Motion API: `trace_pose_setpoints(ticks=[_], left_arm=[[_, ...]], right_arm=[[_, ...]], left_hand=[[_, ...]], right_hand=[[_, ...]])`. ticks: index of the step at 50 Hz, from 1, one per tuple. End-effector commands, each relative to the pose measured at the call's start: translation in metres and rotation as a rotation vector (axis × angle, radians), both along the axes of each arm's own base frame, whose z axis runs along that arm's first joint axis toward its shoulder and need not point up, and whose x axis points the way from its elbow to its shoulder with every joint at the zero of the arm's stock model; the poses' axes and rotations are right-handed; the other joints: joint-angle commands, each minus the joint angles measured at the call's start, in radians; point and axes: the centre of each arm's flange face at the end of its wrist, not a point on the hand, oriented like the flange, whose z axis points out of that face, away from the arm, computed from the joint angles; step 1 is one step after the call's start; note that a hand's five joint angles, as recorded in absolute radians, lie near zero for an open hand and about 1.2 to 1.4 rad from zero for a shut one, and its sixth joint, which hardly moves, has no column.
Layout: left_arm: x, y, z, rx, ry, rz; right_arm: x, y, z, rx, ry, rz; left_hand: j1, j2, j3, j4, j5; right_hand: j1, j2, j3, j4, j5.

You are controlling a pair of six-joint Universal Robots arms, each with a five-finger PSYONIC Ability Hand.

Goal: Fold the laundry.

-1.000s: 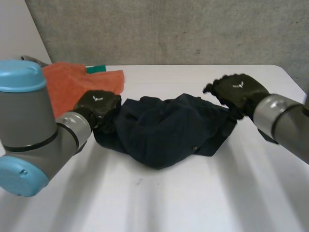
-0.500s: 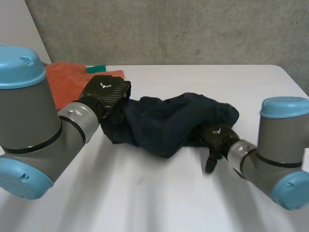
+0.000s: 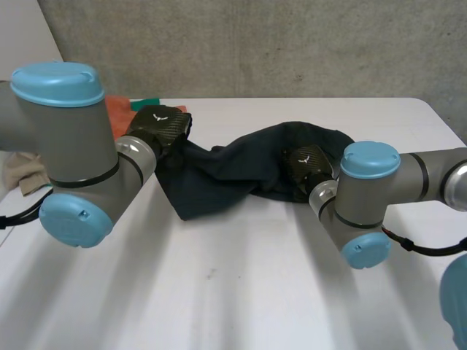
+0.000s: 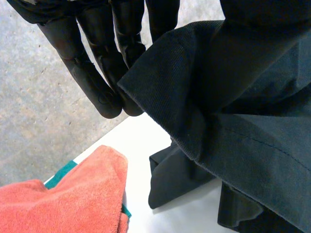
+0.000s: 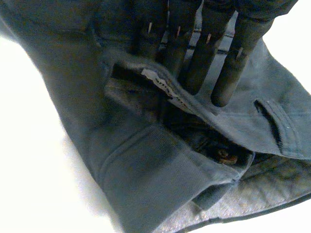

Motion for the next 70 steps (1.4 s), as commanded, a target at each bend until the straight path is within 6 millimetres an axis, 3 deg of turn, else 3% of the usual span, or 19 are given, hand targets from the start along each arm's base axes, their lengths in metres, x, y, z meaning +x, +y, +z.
trace_pose_setpoints(ticks=[1,4,7,8,13,16,20,24,29,33,37,45,54,61,63,64,66,67,70], left_arm=[[0.001,-0.003,-0.002,0.028,-0.011,0.016],[0.003,-0.001,0.006,0.021,-0.002,0.02],[0.007,0.005,0.03,-0.021,0.03,0.025],[0.01,0.01,0.047,-0.055,0.055,0.025],[0.025,0.034,0.108,-0.176,0.134,0.029],[0.043,0.061,0.161,-0.298,0.213,0.027],[0.057,0.091,0.209,-0.42,0.3,0.004],[0.063,0.101,0.232,-0.47,0.347,-0.004],[0.051,0.078,0.223,-0.436,0.329,0.005],[0.033,0.034,0.19,-0.361,0.28,0.027],[0.014,-0.027,0.122,-0.239,0.192,0.07],[0.005,-0.104,0.02,-0.144,0.07,0.133],[0.037,-0.156,0.007,-0.251,0.021,0.277],[0.037,-0.163,0.002,-0.278,0.0,0.249],[0.034,-0.161,0.0,-0.269,0.003,0.235],[0.031,-0.158,0.0,-0.258,0.003,0.226],[0.028,-0.153,0.0,-0.237,0.0,0.221],[0.026,-0.146,0.001,-0.214,-0.005,0.217],[0.026,-0.13,0.016,-0.181,-0.017,0.218]], right_arm=[[0.0,-0.015,0.01,-0.036,-0.03,-0.049],[-0.006,-0.016,0.03,-0.042,-0.062,-0.074],[-0.019,-0.012,0.077,-0.036,-0.136,-0.088],[-0.029,-0.004,0.114,-0.03,-0.176,-0.073],[-0.064,0.012,0.191,0.021,-0.238,-0.015],[-0.09,0.022,0.244,0.051,-0.321,-0.005],[-0.11,0.028,0.282,0.071,-0.428,-0.019],[-0.121,0.029,0.3,0.106,-0.52,-0.018],[-0.121,0.023,0.286,0.201,-0.578,-0.011],[-0.106,0.021,0.253,0.297,-0.556,-0.009],[-0.086,0.024,0.204,0.383,-0.491,-0.009],[-0.04,0.038,0.134,0.333,-0.407,0.014],[-0.013,0.057,0.094,0.317,-0.357,-0.007],[0.011,0.05,0.076,0.217,-0.391,0.009],[0.017,0.049,0.066,0.22,-0.367,0.023],[0.02,0.053,0.06,0.241,-0.31,0.038],[0.019,0.055,0.059,0.254,-0.247,0.037],[0.016,0.056,0.064,0.266,-0.197,0.034],[0.005,0.054,0.089,0.251,-0.146,0.033]], left_hand=[[0.217,0.199,0.207,0.199,0.243],[0.217,0.199,0.207,0.199,0.243],[0.217,0.199,0.207,0.199,0.243],[0.217,0.199,0.207,0.199,0.243],[0.217,0.199,0.207,0.199,0.243],[0.217,0.199,0.207,0.199,0.243],[0.217,0.199,0.207,0.199,0.243],[0.217,0.199,0.207,0.199,0.243],[0.217,0.199,0.207,0.199,0.243],[0.217,0.199,0.207,0.199,0.243],[0.217,0.199,0.207,0.199,0.243],[0.217,0.199,0.207,0.199,0.243],[0.217,0.199,0.207,0.199,0.243],[0.217,0.199,0.207,0.199,0.243],[0.179,0.162,0.169,0.161,0.205],[-0.313,-0.33,-0.323,-0.33,-0.286],[-0.837,-0.855,-0.847,-0.855,-0.811],[-1.005,-1.022,-1.015,-1.023,-0.979],[-1.005,-1.022,-1.015,-1.023,-0.979]], right_hand=[[0.566,0.558,0.563,0.575,0.582],[0.566,0.558,0.563,0.575,0.582],[0.566,0.558,0.563,0.575,0.582],[0.566,0.558,0.563,0.575,0.582],[0.566,0.558,0.563,0.575,0.582],[0.566,0.558,0.563,0.575,0.582],[0.566,0.558,0.563,0.575,0.582],[0.566,0.558,0.563,0.575,0.582],[0.566,0.558,0.563,0.575,0.582],[0.566,0.558,0.563,0.575,0.582],[0.566,0.558,0.563,0.575,0.582],[0.566,0.558,0.563,0.575,0.582],[0.566,0.558,0.563,0.575,0.582],[0.565,0.557,0.562,0.575,0.582],[-0.048,-0.056,-0.051,-0.038,-0.032],[-0.656,-0.664,-0.659,-0.646,-0.64],[-0.656,-0.664,-0.659,-0.646,-0.64],[-0.656,-0.664,-0.659,-0.646,-0.64],[-0.656,-0.664,-0.659,-0.646,-0.64]])
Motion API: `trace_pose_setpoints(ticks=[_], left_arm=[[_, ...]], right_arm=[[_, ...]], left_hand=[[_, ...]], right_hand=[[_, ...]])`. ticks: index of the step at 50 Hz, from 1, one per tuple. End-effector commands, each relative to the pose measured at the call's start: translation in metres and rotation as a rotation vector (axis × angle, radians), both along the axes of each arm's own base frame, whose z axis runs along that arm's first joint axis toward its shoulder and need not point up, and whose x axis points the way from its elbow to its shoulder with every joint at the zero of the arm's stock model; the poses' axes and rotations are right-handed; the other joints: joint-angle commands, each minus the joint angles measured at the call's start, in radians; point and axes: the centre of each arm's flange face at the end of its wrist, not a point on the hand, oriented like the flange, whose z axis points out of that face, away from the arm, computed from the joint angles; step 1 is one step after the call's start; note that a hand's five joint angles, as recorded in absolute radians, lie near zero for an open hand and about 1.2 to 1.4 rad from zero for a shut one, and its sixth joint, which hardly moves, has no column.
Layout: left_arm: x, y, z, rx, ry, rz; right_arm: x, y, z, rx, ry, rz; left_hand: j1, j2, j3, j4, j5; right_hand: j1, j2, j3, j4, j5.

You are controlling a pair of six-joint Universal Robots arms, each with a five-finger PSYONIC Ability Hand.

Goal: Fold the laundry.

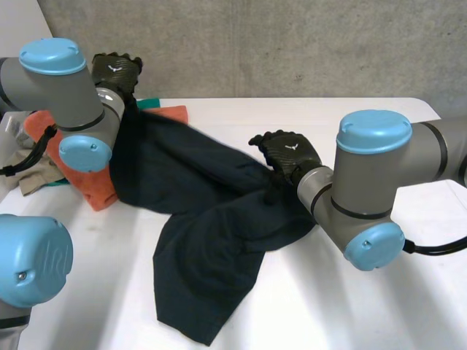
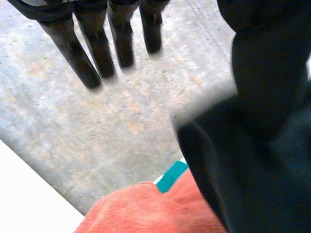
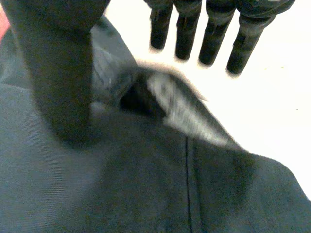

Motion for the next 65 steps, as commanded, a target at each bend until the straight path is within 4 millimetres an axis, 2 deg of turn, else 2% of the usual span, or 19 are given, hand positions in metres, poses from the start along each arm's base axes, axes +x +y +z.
trace_pose_setpoints(ticks=[1,7,10,12,17,23,30,37,39,42,45,48,49,55,58,59,62,63,65], left_arm=[[-0.006,0.032,0.02,0.08,-0.01,-0.015],[0.003,0.088,0.054,0.15,-0.026,-0.019],[0.006,0.116,0.059,0.192,-0.032,-0.038],[0.007,0.149,0.061,0.238,-0.034,-0.068],[0.009,0.221,0.039,0.384,-0.064,-0.137],[0.013,0.277,-0.001,0.544,-0.091,-0.184],[0.01,0.295,-0.036,0.644,-0.077,-0.171],[-0.001,0.29,-0.067,0.657,-0.098,-0.15],[-0.006,0.288,-0.08,0.656,-0.113,-0.156],[-0.015,0.287,-0.093,0.65,-0.144,-0.183],[-0.023,0.287,-0.1,0.637,-0.169,-0.205],[-0.03,0.287,-0.105,0.618,-0.191,-0.222],[-0.034,0.284,-0.103,0.603,-0.188,-0.224],[-0.037,0.275,-0.067,0.53,-0.126,-0.228],[-0.032,0.277,-0.015,0.421,-0.047,-0.261],[-0.025,0.278,0.017,0.349,-0.005,-0.274],[-0.015,0.283,0.063,0.243,0.049,-0.294],[-0.007,0.288,0.09,0.182,0.081,-0.313],[0.0,0.293,0.11,0.15,0.096,-0.332]], right_arm=[[-0.014,0.001,0.033,-0.01,0.157,0.03],[-0.047,0.007,0.084,-0.114,0.262,0.087],[-0.058,0.01,0.092,-0.16,0.31,0.117],[-0.068,0.011,0.094,-0.205,0.365,0.157],[-0.086,0.016,0.079,-0.197,0.443,0.259],[-0.091,0.029,0.038,-0.071,0.438,0.362],[-0.084,0.023,-0.004,-0.065,0.402,0.368],[-0.076,0.005,-0.039,-0.142,0.366,0.286],[-0.076,0.0,-0.043,-0.169,0.362,0.246],[-0.078,-0.004,-0.042,-0.187,0.348,0.204],[-0.079,-0.004,-0.037,-0.187,0.337,0.188],[-0.08,-0.003,-0.025,-0.184,0.312,0.171],[-0.082,-0.002,-0.018,-0.175,0.296,0.157],[-0.093,0.0,0.015,-0.144,0.249,0.11],[-0.103,0.003,0.04,-0.127,0.252,0.09],[-0.11,0.005,0.056,-0.12,0.257,0.076],[-0.121,0.005,0.084,-0.128,0.255,0.045],[-0.126,0.007,0.104,-0.143,0.249,0.031],[-0.131,0.009,0.123,-0.162,0.236,0.018]], left_hand=[[-0.116,-0.211,-0.212,-0.218,-0.211],[-0.116,-0.211,-0.212,-0.218,-0.211],[-0.116,-0.211,-0.212,-0.218,-0.211],[-0.116,-0.211,-0.212,-0.218,-0.211],[-0.116,-0.211,-0.212,-0.218,-0.211],[-0.039,-0.134,-0.135,-0.141,-0.134],[-0.051,-0.145,-0.146,-0.152,-0.146],[-0.116,-0.211,-0.212,-0.218,-0.211],[-0.116,-0.211,-0.212,-0.218,-0.211],[-0.095,-0.19,-0.191,-0.197,-0.191],[0.189,0.094,0.093,0.087,0.094],[0.74,0.645,0.644,0.638,0.645],[1.102,1.007,1.006,1.0,1.007],[1.106,1.011,1.01,1.004,1.01],[1.106,1.011,1.01,1.004,1.01],[1.106,1.011,1.01,1.004,1.01],[1.106,1.011,1.01,1.004,1.01],[1.106,1.011,1.01,1.004,1.01],[1.106,1.011,1.01,1.004,1.01]], right_hand=[[-0.118,-0.116,-0.144,-0.147,-0.139],[-0.118,-0.116,-0.144,-0.147,-0.139],[-0.118,-0.116,-0.144,-0.147,-0.139],[-0.118,-0.116,-0.144,-0.147,-0.139],[0.054,0.057,0.028,0.026,0.033],[0.102,0.105,0.076,0.073,0.081],[0.131,0.134,0.105,0.103,0.11],[0.661,0.664,0.636,0.633,0.641],[1.102,1.105,1.076,1.073,1.081],[1.103,1.106,1.077,1.075,1.082],[1.103,1.106,1.077,1.075,1.082],[1.103,1.106,1.077,1.075,1.082],[1.103,1.106,1.077,1.075,1.082],[1.103,1.106,1.077,1.075,1.082],[1.103,1.106,1.077,1.075,1.082],[1.103,1.106,1.077,1.075,1.082],[1.103,1.106,1.077,1.075,1.082],[1.103,1.106,1.077,1.075,1.082],[1.103,1.106,1.077,1.075,1.082]])
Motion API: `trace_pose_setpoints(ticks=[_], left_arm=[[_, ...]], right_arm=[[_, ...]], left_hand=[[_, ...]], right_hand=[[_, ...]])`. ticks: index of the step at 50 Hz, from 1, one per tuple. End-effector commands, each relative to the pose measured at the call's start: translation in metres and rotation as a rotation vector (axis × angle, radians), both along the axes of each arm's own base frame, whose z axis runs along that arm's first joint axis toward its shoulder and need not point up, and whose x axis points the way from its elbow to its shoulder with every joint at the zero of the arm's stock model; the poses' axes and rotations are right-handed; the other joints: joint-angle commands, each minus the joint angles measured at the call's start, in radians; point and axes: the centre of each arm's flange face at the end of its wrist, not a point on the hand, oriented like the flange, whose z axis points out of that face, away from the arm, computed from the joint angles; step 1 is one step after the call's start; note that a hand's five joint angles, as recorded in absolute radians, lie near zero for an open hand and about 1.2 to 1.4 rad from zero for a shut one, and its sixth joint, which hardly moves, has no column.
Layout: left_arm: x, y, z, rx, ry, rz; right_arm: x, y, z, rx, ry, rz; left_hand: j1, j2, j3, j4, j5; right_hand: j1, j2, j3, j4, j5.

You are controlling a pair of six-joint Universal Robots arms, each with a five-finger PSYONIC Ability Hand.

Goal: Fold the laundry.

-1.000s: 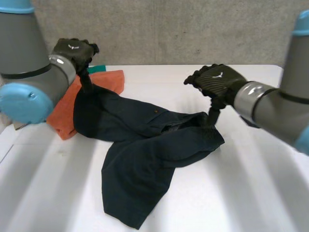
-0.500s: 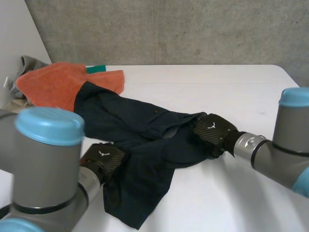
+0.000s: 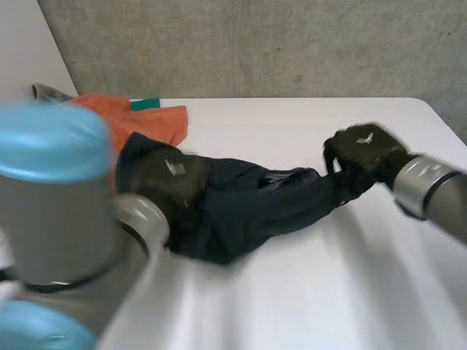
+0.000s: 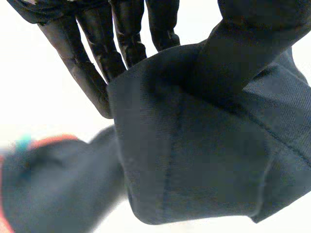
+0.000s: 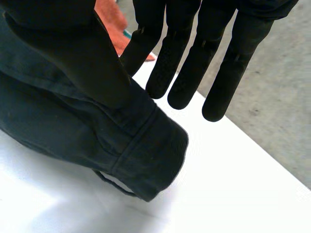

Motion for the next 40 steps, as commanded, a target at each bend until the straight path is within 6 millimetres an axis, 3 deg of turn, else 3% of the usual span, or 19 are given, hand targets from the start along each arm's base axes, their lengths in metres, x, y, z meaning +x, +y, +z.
trace_pose_setpoints(ticks=[1,5,8,12,17,19,22,28,34,40], left_arm=[[0.033,0.018,0.117,-0.213,0.164,-0.057],[0.037,0.003,0.126,-0.19,0.16,-0.054],[0.036,-0.013,0.119,-0.154,0.142,-0.037],[0.024,-0.043,0.089,-0.081,0.089,-0.017],[0.015,-0.076,0.031,0.089,-0.004,0.025],[0.015,-0.081,0.018,0.135,-0.026,0.031],[0.016,-0.084,0.004,0.192,-0.043,0.041],[0.018,-0.083,0.0,0.2,-0.032,0.047],[0.019,-0.078,0.004,0.184,-0.027,0.045],[0.02,-0.078,0.001,0.186,-0.036,0.047]], right_arm=[[-0.027,0.009,0.089,-0.05,-0.038,-0.06],[-0.027,0.015,0.118,-0.063,-0.098,-0.052],[-0.024,0.015,0.12,-0.041,-0.119,-0.05],[-0.013,0.01,0.096,0.057,-0.114,-0.03],[0.007,0.011,0.048,0.224,-0.045,-0.01],[0.01,0.011,0.035,0.269,-0.02,-0.016],[0.01,0.013,0.017,0.349,0.033,-0.027],[0.006,0.017,0.013,0.376,0.1,-0.017],[0.011,0.026,0.017,0.341,0.134,0.006],[0.028,0.03,0.001,0.311,0.169,0.032]], left_hand=[[0.268,0.209,0.242,0.203,0.219],[0.268,0.209,0.242,0.203,0.219],[0.268,0.209,0.242,0.203,0.219],[0.268,0.209,0.242,0.203,0.219],[0.268,0.209,0.242,0.203,0.219],[0.268,0.209,0.242,0.203,0.219],[0.268,0.209,0.242,0.203,0.219],[0.268,0.209,0.242,0.203,0.219],[0.268,0.209,0.242,0.203,0.219],[0.268,0.209,0.242,0.203,0.219]], right_hand=[[0.272,0.232,0.211,0.202,0.211],[0.272,0.232,0.211,0.202,0.211],[0.272,0.232,0.211,0.202,0.211],[0.272,0.232,0.211,0.202,0.211],[0.272,0.232,0.211,0.202,0.211],[0.272,0.232,0.211,0.202,0.211],[-0.191,-0.231,-0.252,-0.261,-0.252],[-0.655,-0.695,-0.717,-0.725,-0.717],[-0.95,-0.989,-1.011,-1.02,-1.011],[-0.95,-0.989,-1.011,-1.02,-1.011]])
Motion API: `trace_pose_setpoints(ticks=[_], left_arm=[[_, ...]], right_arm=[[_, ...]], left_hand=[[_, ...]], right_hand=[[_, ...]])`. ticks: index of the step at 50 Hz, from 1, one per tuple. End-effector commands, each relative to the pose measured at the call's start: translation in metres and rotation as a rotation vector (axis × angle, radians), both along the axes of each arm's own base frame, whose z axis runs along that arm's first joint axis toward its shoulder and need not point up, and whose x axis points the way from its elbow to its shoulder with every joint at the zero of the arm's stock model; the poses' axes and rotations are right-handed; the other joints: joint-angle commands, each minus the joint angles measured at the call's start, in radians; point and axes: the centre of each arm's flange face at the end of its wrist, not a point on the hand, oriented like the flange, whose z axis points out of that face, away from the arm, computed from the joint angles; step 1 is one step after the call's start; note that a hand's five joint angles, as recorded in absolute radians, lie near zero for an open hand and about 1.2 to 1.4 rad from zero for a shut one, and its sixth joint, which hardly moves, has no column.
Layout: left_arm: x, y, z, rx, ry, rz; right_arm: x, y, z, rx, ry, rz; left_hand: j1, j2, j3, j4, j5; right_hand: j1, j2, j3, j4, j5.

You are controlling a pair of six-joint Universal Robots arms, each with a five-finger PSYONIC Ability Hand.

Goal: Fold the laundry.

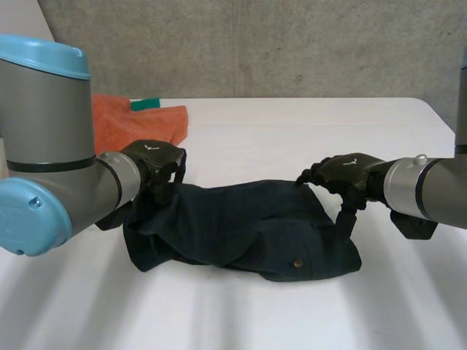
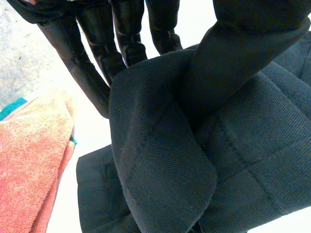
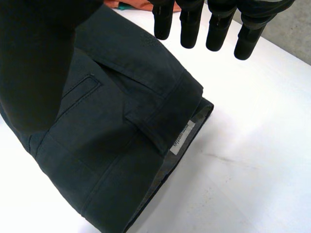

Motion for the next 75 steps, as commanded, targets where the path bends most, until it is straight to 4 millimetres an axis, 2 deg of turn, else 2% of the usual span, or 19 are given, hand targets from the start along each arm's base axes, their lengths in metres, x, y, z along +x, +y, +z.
trace_pose_setpoints(ticks=[1,7,11,13,14,15,17,21,27,32,36,40,49,53,56,59,62,65,75], left_arm=[[0.001,0.0,-0.002,-0.003,-0.007,-0.001],[-0.002,-0.003,-0.008,0.006,-0.013,-0.003],[-0.006,-0.007,-0.008,-0.006,-0.009,-0.007],[-0.009,-0.011,-0.007,-0.023,-0.001,-0.011],[-0.013,-0.017,-0.004,-0.046,0.007,-0.016],[-0.015,-0.021,-0.002,-0.062,0.013,-0.016],[-0.019,-0.03,0.006,-0.108,0.031,-0.019],[-0.035,-0.058,0.057,-0.335,0.15,-0.025],[-0.038,-0.078,0.181,-0.803,0.501,-0.04],[-0.029,-0.078,0.208,-0.854,0.665,-0.034],[-0.031,-0.085,0.187,-0.78,0.644,-0.043],[-0.035,-0.094,0.143,-0.661,0.562,-0.058],[-0.031,-0.103,-0.011,-0.332,0.298,-0.045],[-0.026,-0.099,-0.064,-0.222,0.182,-0.047],[-0.023,-0.087,-0.087,-0.135,0.102,-0.062],[-0.022,-0.076,-0.091,-0.087,0.055,-0.079],[-0.021,-0.06,-0.075,-0.067,0.021,-0.102],[-0.018,-0.052,-0.062,-0.074,0.009,-0.103],[0.01,-0.023,-0.015,-0.163,0.009,-0.029]], right_arm=[[0.022,0.005,-0.021,-0.036,0.033,0.044],[0.041,-0.012,-0.058,-0.071,0.06,0.022],[0.052,-0.02,-0.083,-0.044,0.071,0.02],[0.058,-0.024,-0.09,-0.036,0.066,0.023],[0.061,-0.032,-0.085,-0.063,0.048,0.016],[0.063,-0.037,-0.081,-0.083,0.034,0.009],[0.065,-0.05,-0.068,-0.145,-0.009,-0.014],[0.068,-0.096,-0.003,-0.431,-0.232,-0.115],[0.046,-0.119,0.129,-0.918,-0.679,-0.307],[0.038,-0.111,0.146,-0.966,-0.677,-0.3],[0.046,-0.104,0.123,-0.87,-0.601,-0.216],[0.05,-0.096,0.08,-0.716,-0.495,-0.158],[0.05,-0.068,-0.061,-0.367,-0.209,-0.063],[0.045,-0.046,-0.113,-0.236,-0.082,-0.011],[0.038,-0.034,-0.129,-0.182,0.001,0.022],[0.036,-0.027,-0.129,-0.158,0.031,0.044],[0.03,-0.015,-0.109,-0.147,0.029,0.046],[0.028,-0.01,-0.095,-0.164,0.019,0.045],[0.007,-0.004,-0.026,-0.287,-0.043,-0.018]], left_hand=[[0.248,0.2,0.212,0.202,0.219],[0.248,0.2,0.212,0.202,0.219],[0.248,0.2,0.212,0.202,0.219],[0.248,0.2,0.212,0.202,0.219],[0.248,0.2,0.212,0.202,0.219],[0.248,0.2,0.212,0.202,0.219],[0.248,0.2,0.212,0.202,0.219],[0.248,0.2,0.212,0.202,0.219],[0.248,0.2,0.212,0.202,0.219],[0.248,0.2,0.212,0.202,0.219],[0.248,0.2,0.212,0.202,0.219],[0.248,0.2,0.212,0.202,0.219],[0.248,0.2,0.212,0.202,0.219],[0.248,0.2,0.212,0.202,0.219],[0.248,0.2,0.212,0.202,0.219],[0.161,0.113,0.125,0.115,0.132],[-0.449,-0.497,-0.485,-0.494,-0.477],[-0.732,-0.78,-0.768,-0.777,-0.76],[-0.903,-0.951,-0.939,-0.948,-0.931]], right_hand=[[-0.055,-0.039,-0.038,-0.043,-0.05],[-0.055,-0.039,-0.038,-0.043,-0.05],[0.174,0.19,0.191,0.186,0.179],[0.621,0.637,0.638,0.633,0.626],[1.162,1.178,1.179,1.174,1.167],[1.167,1.183,1.184,1.179,1.172],[1.167,1.183,1.184,1.179,1.172],[1.167,1.183,1.184,1.179,1.172],[1.167,1.183,1.184,1.179,1.172],[1.167,1.183,1.184,1.179,1.172],[1.167,1.183,1.184,1.179,1.172],[1.167,1.183,1.184,1.179,1.172],[1.167,1.183,1.184,1.179,1.172],[1.167,1.183,1.184,1.179,1.172],[1.167,1.183,1.184,1.179,1.172],[1.167,1.183,1.184,1.179,1.172],[1.079,1.095,1.097,1.092,1.085],[0.757,0.773,0.774,0.769,0.762],[0.242,0.258,0.259,0.254,0.247]])
